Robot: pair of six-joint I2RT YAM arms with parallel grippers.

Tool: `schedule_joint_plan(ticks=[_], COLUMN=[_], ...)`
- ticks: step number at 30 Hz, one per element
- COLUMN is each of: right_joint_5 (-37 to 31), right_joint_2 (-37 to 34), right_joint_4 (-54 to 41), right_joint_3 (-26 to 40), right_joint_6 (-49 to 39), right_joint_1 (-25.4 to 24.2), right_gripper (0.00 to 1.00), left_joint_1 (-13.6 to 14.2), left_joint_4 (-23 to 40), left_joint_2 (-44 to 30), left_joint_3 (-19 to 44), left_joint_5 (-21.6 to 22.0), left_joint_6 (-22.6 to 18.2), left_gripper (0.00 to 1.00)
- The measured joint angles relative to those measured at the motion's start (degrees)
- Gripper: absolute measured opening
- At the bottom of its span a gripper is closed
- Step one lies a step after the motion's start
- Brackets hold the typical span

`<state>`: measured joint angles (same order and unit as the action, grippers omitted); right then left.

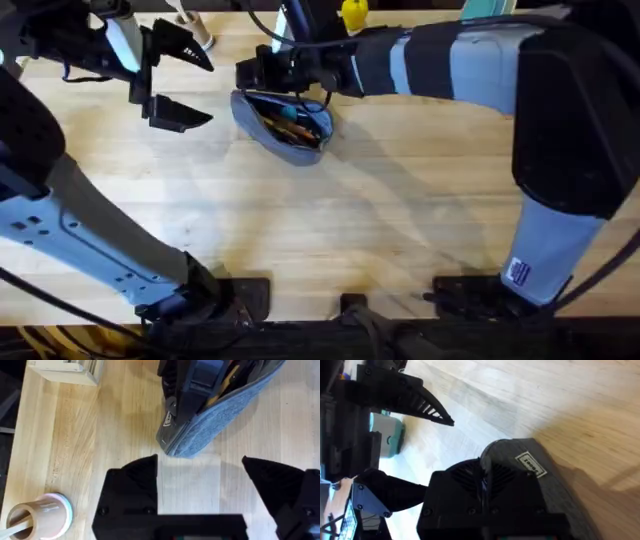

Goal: Unzip the bag, pick up the pens from the table one at a time and place them inside, then zip the bag closed.

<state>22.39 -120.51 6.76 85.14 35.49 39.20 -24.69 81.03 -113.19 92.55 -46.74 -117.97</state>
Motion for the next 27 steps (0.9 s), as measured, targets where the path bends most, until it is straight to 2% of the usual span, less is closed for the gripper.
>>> schedule_joint_plan(ticks=[12,21,27], right_joint_5=[0.06,-0.08,-0.09], right_joint_2=[2.87,5.05,5.05], right_joint_4=[-2.86,-4.20,-5.53], right_joint_3=[0.00,0.00,0.00], right_joint_6=[-12.08,-16.51,-17.00], right_joint_1=[0.00,0.17,0.56], right_gripper=[0.030,0.031,0.031], left_joint_1=[0.88,3.05,5.33], left_joint_4=[0.31,0.87,0.83], left_joint_2=[-0.51,-7.85,-8.68], left_joint_3=[0.04,0.09,0.09], left_joint_5=[-0.37,-5.15,-6.71], left_joint_6=[0.00,0.00,0.00], left_gripper=[0.993,0.993,0.993])
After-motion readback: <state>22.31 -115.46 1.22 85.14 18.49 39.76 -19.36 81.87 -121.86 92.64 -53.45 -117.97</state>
